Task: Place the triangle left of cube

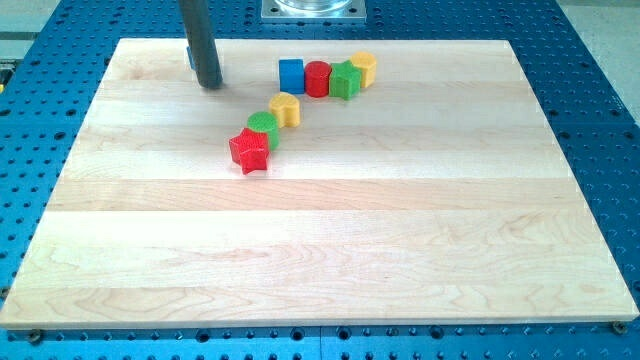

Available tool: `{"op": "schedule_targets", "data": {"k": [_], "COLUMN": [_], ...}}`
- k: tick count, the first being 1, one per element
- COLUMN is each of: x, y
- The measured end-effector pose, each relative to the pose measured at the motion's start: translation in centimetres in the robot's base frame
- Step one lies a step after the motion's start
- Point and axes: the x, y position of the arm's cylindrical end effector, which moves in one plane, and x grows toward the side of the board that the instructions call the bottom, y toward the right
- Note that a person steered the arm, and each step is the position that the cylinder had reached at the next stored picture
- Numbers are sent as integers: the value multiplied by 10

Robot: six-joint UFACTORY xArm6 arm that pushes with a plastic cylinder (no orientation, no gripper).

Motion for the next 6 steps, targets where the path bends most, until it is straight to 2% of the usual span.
{"op": "schedule_targets", "data": {"k": [1, 2, 3, 4, 5, 6], "x": [10, -46, -81, -57, 30, 35], "y": [-57, -54, -19, 46, 10, 16]}}
